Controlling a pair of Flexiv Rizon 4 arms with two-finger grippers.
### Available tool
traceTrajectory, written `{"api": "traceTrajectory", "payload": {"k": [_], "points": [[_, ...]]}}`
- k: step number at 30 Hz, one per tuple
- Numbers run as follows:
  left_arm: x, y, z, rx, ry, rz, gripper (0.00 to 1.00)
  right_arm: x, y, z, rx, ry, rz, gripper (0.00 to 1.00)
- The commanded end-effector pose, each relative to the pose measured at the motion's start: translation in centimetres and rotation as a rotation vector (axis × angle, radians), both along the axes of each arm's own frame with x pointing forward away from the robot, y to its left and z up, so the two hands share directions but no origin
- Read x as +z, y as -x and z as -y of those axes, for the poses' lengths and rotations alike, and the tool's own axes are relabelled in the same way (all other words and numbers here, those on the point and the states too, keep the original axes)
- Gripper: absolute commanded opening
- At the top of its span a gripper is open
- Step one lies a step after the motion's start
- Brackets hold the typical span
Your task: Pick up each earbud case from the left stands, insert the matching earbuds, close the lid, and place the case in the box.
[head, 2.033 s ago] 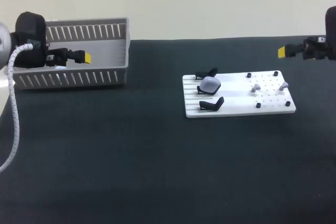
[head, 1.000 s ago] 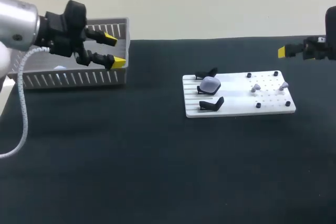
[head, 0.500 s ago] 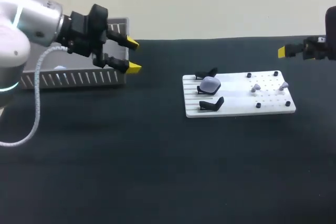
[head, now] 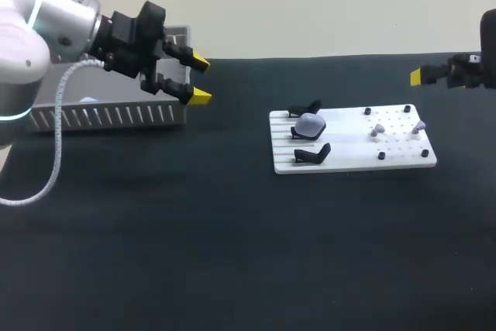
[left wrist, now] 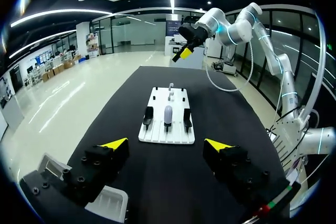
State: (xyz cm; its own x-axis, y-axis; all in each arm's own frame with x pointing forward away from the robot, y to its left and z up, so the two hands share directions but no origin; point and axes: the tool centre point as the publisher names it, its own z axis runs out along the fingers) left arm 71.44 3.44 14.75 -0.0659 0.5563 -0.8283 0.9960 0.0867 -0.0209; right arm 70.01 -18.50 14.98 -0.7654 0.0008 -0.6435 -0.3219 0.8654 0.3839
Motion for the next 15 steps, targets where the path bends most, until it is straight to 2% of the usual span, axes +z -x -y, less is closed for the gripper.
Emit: {"api": "traceTrajectory", "payload": {"k": [1,10,13,15], "points": [[-0.3,0.0,0.0,0.009,-0.001,0.0,1.0,0.0,0.0,0.0,-0.001,0.002,0.0,1.0],[-0.9,-0.1,2.2,0.029,0.034,0.033,1.0,0.0,0.0,0.0,-0.001,0.002,0.0,1.0],[-1.3,0.0,3.1,-0.015,0.074,0.019,1.0,0.0,0.0,0.0,-0.001,0.002,0.0,1.0],[-1.7,0.0,3.8,-0.027,0.061,0.021,1.0,0.0,0.0,0.0,-0.001,0.002,0.0,1.0]]}}
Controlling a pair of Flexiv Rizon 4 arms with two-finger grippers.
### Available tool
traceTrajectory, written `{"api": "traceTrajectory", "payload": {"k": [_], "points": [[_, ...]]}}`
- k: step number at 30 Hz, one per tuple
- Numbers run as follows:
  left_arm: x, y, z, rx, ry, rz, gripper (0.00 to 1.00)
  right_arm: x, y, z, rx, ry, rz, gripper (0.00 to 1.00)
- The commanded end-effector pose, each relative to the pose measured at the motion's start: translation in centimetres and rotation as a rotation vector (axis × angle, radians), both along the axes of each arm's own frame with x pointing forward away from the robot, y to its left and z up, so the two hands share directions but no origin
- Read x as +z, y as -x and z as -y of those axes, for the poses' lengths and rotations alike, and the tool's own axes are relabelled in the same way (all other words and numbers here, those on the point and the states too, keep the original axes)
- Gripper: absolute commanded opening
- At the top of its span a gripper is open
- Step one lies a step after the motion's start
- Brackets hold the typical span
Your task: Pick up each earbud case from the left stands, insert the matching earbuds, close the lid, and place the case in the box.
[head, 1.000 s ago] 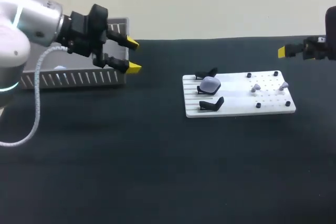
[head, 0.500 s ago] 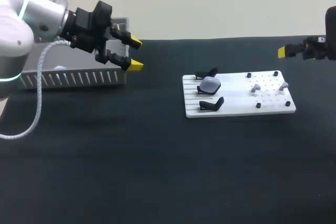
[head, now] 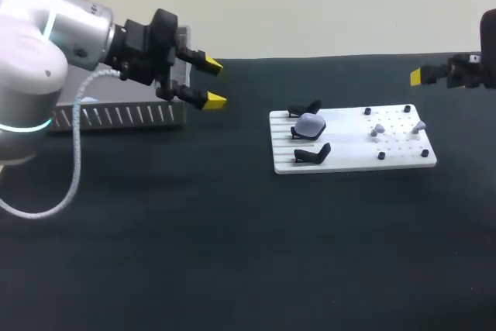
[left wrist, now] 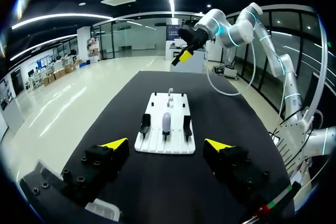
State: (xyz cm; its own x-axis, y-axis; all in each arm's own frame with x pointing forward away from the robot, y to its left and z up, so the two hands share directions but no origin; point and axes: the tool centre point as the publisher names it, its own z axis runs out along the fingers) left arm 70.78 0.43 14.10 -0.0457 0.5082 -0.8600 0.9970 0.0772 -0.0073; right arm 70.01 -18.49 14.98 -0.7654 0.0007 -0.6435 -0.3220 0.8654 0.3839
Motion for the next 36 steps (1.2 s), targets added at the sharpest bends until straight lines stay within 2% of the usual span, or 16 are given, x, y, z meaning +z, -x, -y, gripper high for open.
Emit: {"api": "traceTrajectory", "payload": {"k": [1,6,17,32,35,36], "points": [[-1.3,-0.7,1.1,-0.022,0.0,0.002,1.0,0.0,0.0,0.0,-0.001,0.002,0.0,1.0],[-2.4,-0.9,2.6,-0.043,-0.011,-0.016,1.0,0.0,0.0,0.0,-0.001,0.002,0.0,1.0],[-4.6,-1.7,5.8,-0.094,0.013,-0.044,1.0,0.0,0.0,0.0,-0.001,0.002,0.0,1.0],[-7.1,-1.8,8.6,-0.137,0.003,-0.068,1.0,0.0,0.0,0.0,-0.001,0.002,0.0,1.0],[-7.5,-1.6,9.1,-0.143,0.001,-0.067,0.93,0.0,0.0,0.0,-0.001,0.002,0.0,1.0],[-7.6,-1.6,9.2,-0.144,0.0,-0.067,0.87,0.0,0.0,0.0,-0.001,0.002,0.0,1.0]]}}
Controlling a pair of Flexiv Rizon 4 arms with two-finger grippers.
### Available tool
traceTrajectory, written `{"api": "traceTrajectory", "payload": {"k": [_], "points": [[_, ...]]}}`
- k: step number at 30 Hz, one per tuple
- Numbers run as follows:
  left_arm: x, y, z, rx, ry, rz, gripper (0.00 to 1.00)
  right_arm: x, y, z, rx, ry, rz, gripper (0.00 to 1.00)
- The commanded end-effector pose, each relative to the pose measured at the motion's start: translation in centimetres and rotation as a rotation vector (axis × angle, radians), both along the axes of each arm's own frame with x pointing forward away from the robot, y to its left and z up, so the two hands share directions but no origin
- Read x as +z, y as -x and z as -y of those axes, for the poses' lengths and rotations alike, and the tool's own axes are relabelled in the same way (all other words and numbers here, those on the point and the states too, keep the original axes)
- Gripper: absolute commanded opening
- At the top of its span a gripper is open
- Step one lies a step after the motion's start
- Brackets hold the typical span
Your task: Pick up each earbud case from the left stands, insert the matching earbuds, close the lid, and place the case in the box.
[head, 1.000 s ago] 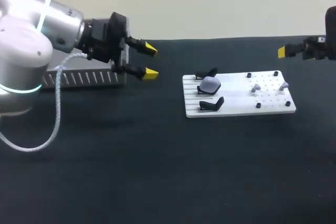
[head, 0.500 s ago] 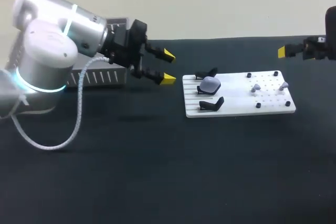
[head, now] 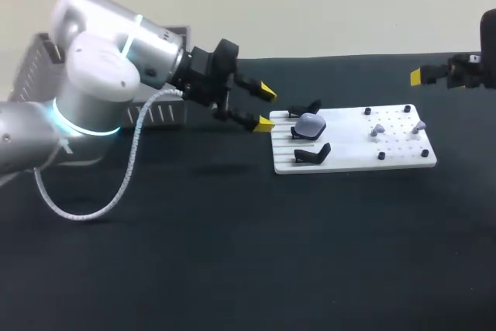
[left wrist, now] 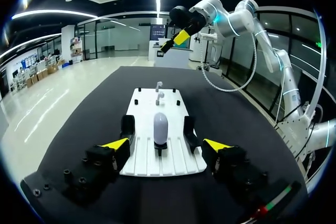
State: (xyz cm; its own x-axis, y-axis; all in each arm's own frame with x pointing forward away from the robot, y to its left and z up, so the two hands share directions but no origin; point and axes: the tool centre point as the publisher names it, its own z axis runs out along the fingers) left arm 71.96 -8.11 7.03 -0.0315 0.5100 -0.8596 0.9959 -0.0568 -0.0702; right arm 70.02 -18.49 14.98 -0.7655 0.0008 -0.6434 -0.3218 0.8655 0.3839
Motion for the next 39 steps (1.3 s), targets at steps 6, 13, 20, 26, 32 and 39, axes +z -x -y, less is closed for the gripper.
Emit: {"api": "traceTrajectory", "payload": {"k": [6,13,20,26,32,39], "points": [[-1.6,-0.1,1.2,-0.014,-0.005,-0.01,0.59,0.0,0.1,0.0,-0.001,0.002,0.0,1.0],[-2.2,0.0,1.8,-0.022,-0.004,-0.01,0.6,0.0,0.1,0.0,-0.001,0.002,0.0,1.0],[-3.1,0.1,2.4,-0.04,-0.006,-0.013,0.66,0.0,0.1,0.0,-0.001,0.002,0.0,1.0],[-3.4,-0.1,2.8,-0.037,-0.008,-0.014,0.67,0.0,0.1,0.0,-0.001,0.002,0.0,1.0],[-3.4,-0.5,3.4,-0.04,-0.003,-0.006,0.68,0.0,0.1,0.0,-0.001,0.002,0.0,1.0],[-3.5,-0.7,4.2,-0.06,0.008,-0.007,0.69,0.0,0.1,0.0,-0.001,0.002,0.0,1.0]]}}
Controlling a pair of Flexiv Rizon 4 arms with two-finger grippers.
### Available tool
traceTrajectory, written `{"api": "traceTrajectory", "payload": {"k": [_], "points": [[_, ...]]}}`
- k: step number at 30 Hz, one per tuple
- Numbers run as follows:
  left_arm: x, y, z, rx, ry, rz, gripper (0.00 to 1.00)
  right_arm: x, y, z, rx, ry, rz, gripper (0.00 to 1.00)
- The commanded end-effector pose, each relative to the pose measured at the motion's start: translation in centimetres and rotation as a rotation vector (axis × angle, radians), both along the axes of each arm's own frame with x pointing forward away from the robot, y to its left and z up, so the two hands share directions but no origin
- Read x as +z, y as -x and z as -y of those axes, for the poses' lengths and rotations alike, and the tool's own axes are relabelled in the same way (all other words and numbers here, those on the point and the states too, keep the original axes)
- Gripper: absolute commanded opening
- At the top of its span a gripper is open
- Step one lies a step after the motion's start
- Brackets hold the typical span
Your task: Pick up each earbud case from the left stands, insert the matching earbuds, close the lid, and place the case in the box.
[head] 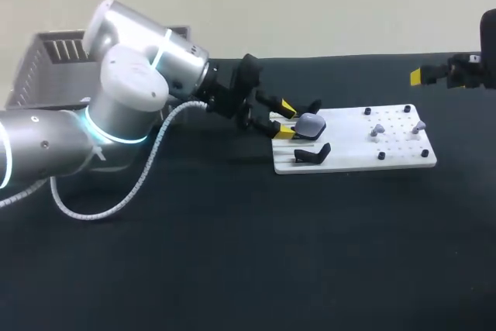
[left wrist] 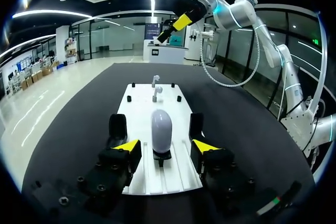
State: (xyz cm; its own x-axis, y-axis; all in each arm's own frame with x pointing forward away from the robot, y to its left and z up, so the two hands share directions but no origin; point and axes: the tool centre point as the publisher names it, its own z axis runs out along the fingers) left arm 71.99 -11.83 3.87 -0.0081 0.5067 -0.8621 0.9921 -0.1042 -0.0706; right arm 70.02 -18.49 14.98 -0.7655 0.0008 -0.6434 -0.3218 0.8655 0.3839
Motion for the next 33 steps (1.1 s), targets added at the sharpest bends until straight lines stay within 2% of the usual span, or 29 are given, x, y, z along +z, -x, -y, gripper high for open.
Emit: {"api": "traceTrajectory", "payload": {"k": [1,4,23,33], "points": [[-0.4,-0.7,0.5,-0.015,0.005,-0.008,0.71,0.0,0.1,0.0,-0.001,0.002,0.0,1.0],[-0.6,-0.7,0.7,-0.016,0.007,-0.012,0.74,0.0,0.1,0.0,-0.001,0.002,0.0,1.0],[-1.0,-1.0,1.9,-0.036,0.021,-0.014,0.54,0.0,0.1,0.0,-0.001,0.002,0.0,1.0],[-1.3,-1.1,2.3,-0.044,0.019,-0.018,0.48,0.0,0.1,0.0,-0.001,0.002,0.0,1.0]]}}
